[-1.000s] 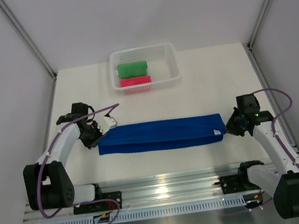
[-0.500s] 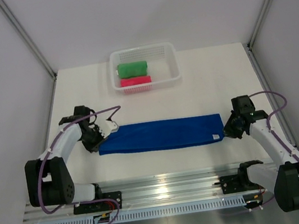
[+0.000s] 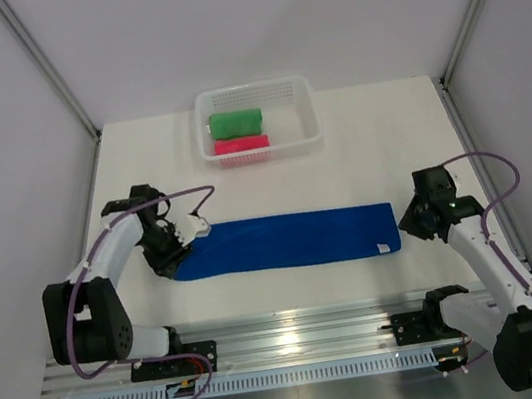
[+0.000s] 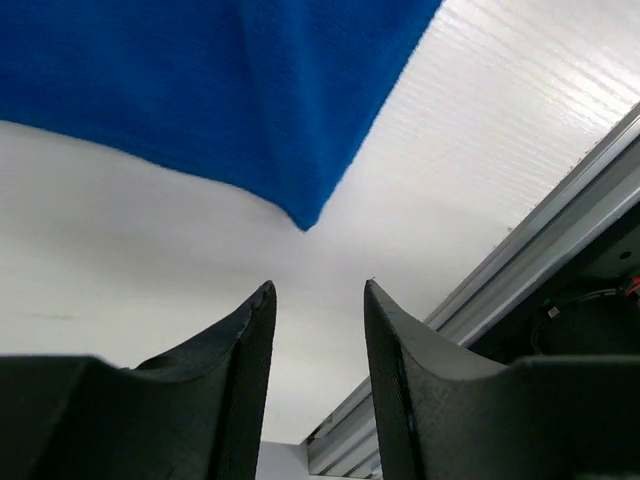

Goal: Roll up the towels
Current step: Fold the towel

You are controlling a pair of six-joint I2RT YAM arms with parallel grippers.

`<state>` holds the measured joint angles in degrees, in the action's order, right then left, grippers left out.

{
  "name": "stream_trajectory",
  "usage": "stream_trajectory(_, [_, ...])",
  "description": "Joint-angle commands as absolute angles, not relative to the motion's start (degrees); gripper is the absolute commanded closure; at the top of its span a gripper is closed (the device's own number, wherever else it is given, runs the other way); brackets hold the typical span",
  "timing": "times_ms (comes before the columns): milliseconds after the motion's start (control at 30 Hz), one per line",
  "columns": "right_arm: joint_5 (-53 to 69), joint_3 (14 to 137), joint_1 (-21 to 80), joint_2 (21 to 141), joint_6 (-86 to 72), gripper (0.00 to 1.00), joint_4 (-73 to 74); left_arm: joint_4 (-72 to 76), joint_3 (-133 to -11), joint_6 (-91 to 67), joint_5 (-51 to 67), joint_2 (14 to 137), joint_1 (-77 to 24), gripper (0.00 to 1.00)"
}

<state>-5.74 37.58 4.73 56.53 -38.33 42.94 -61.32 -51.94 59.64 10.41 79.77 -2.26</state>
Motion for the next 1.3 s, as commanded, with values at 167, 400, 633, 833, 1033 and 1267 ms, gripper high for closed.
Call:
stream_trajectory(167, [-5.91,42.81,14.23,65.87,-35.51,1.00,22.56,-55.68,-67.50,46.07,11.79,86.47,-6.75,0.69])
stream_trajectory(400, [-0.97,42.98,14.50,83.82,-38.23,1.00,12.31,-43.61,-64.42,39.47,2.74,96.14,-9.14,0.68])
stream_trajectory(633, [-2.02,42.98,9.24,91.92,-38.50,1.00,10.28,-43.05,-67.66,33.58,-3.25,105.46,-8.79,0.67])
stream_trajectory(833, [-1.06,43.85,5.63,95.71,-36.65,1.00,9.85,-45.08,-71.71,31.56,-5.71,108.01,-7.91,0.66])
stream_trajectory(1033, [3.07,46.75,5.98,92.91,-33.76,0.96,11.50,-45.61,-71.02,32.17,-2.04,106.79,-7.82,0.64])
stream_trajectory(1267, [2.64,50.80,5.01,81.93,-30.59,0.74,21.34,-49.04,-72.68,30.68,5.62,102.57,-7.82,0.59])
